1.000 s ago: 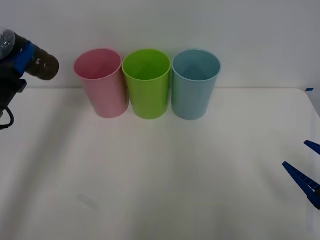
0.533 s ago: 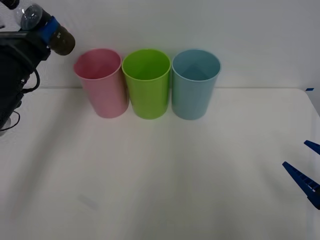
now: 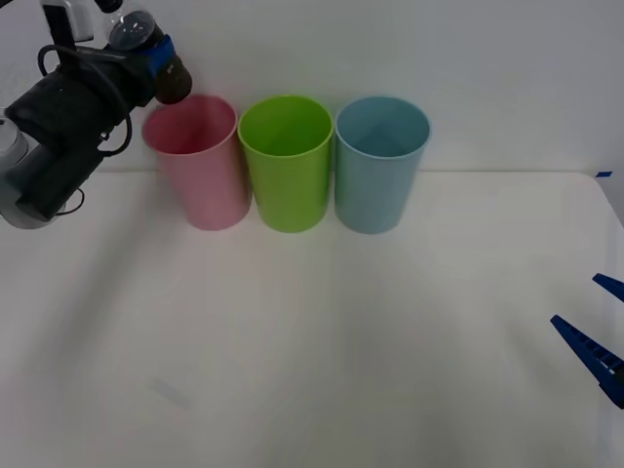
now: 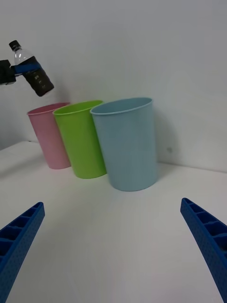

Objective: Grasp the object on the table and drop it into the matching bin: aluminum can to the light blue bin, PET bottle to the pink bin.

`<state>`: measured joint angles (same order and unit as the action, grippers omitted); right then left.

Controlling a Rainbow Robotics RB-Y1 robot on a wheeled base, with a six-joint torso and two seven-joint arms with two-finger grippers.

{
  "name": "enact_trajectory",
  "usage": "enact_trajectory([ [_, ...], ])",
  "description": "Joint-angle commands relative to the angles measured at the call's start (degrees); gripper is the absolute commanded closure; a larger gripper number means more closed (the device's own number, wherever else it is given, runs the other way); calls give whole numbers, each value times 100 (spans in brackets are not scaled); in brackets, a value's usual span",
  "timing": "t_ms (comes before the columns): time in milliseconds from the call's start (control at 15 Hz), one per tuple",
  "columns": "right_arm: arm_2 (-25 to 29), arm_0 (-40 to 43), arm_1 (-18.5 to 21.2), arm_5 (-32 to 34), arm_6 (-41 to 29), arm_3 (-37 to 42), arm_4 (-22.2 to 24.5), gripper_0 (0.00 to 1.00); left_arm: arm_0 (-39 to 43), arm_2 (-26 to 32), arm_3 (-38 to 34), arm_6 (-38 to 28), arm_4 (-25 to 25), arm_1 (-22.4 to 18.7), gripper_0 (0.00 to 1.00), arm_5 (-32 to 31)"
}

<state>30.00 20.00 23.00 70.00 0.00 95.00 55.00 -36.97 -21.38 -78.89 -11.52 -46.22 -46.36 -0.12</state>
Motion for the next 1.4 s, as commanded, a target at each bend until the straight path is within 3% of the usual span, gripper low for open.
enact_trajectory([
  [67,0,0,0,0,0,0,0,0,-170,-200,119,-17,-1,39,100,-5],
  [333,0,0,0,0,0,0,0,0,-188,-200,128,18,-45,136,100,-5],
  [467,0,0,0,0,0,0,0,0,-188,-200,128,27,-63,136,92,-14],
  [533,0,0,0,0,0,0,0,0,-188,-200,128,27,-45,136,75,-14],
  [600,0,0,0,0,0,0,0,0,-188,-200,128,27,-36,136,21,-14],
  [667,0,0,0,0,0,0,0,0,-188,-200,128,36,-27,136,0,-5],
  [1133,0,0,0,0,0,0,0,0,-170,-200,119,36,34,127,0,-84],
  [1400,0,0,0,0,0,0,0,0,14,-200,-30,27,245,-163,0,-304],
])
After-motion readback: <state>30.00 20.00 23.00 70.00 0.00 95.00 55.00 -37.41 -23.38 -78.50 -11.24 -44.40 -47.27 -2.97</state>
